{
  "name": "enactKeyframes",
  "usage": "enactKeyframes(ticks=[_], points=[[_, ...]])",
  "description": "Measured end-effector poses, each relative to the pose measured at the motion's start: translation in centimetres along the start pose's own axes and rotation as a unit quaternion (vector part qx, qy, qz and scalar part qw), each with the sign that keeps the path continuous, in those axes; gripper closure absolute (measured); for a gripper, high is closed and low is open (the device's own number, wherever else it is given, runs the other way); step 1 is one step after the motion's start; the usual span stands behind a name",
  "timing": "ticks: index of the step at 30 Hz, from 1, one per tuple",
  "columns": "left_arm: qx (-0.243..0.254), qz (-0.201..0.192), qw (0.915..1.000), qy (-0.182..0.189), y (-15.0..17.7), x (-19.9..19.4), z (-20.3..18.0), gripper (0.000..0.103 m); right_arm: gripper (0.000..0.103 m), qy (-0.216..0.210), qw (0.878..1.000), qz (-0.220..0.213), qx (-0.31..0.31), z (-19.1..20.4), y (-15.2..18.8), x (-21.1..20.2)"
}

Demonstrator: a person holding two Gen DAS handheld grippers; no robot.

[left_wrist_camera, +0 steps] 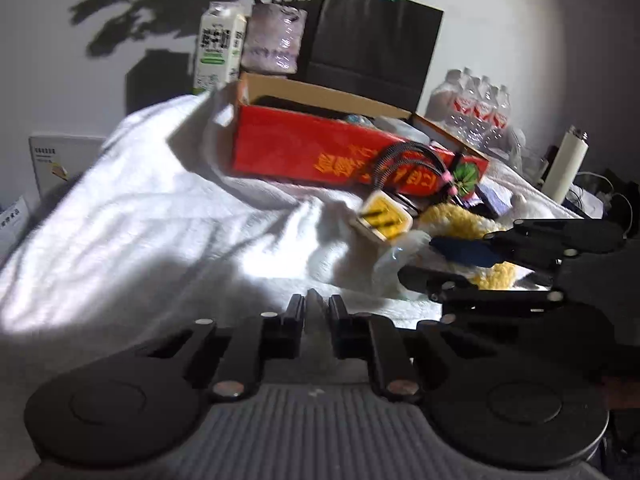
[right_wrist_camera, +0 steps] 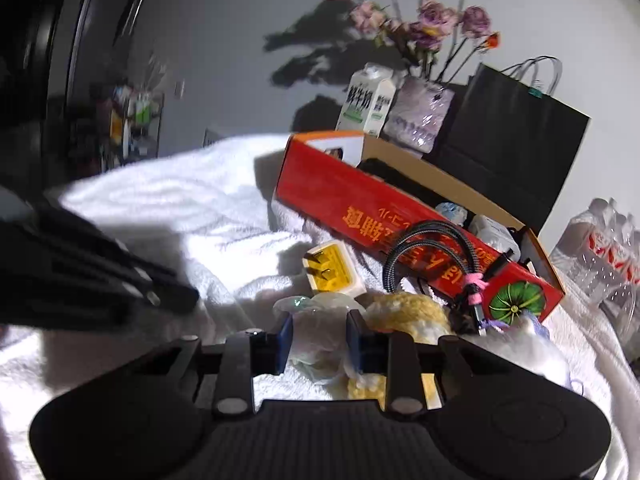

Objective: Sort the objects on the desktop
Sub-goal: 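Grasp the clear plastic bag with the right gripper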

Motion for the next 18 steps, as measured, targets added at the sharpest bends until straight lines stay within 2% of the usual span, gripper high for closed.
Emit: enactKeyframes(ticks=[2,4,6,8,11,13,15,18], points=[[-0.008,0.000,1.0000,-0.005,0.0,-0.3,0.6,0.089,0.068,0.014,1.000,0.014,-0.019,0.6,-0.3,0.9],[-0.011,0.003,0.9999,-0.012,0.2,-0.4,1.0,0.089,0.067,0.032,0.999,0.022,-0.038,1.3,-0.5,1.8],[-0.016,0.009,0.9997,-0.015,0.5,-0.4,1.1,0.091,0.069,0.052,0.997,0.028,-0.056,1.9,-0.3,2.8],[-0.019,0.008,0.9997,-0.012,0.8,-0.8,1.0,0.092,0.074,0.053,0.997,0.030,-0.044,1.8,-0.4,2.5],[-0.015,0.002,0.9998,-0.009,0.9,-1.8,0.7,0.093,0.076,0.029,0.999,0.021,-0.003,0.7,-0.5,0.6],[-0.012,0.001,0.9999,-0.010,1.0,-2.2,0.5,0.093,0.076,-0.005,0.999,0.007,0.043,-0.4,-0.3,-1.5],[-0.008,0.002,0.9999,-0.010,1.0,-2.6,0.1,0.093,0.076,-0.050,0.995,-0.014,0.087,-1.4,0.1,-4.0],[0.005,-0.004,1.0000,-0.006,1.1,-3.6,-0.8,0.093,0.076,-0.077,0.987,-0.036,0.136,-2.8,1.3,-7.4]])
Point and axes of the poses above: each gripper's, at about its wrist camera, not at the fingertips, and x roughly the way its jaws point, z to its left, y to its underside, the point moved 2 cm from there along x, roughly the way its jaws point, and after that the axes turned 3 degrees about x, right-handed, at the moved point
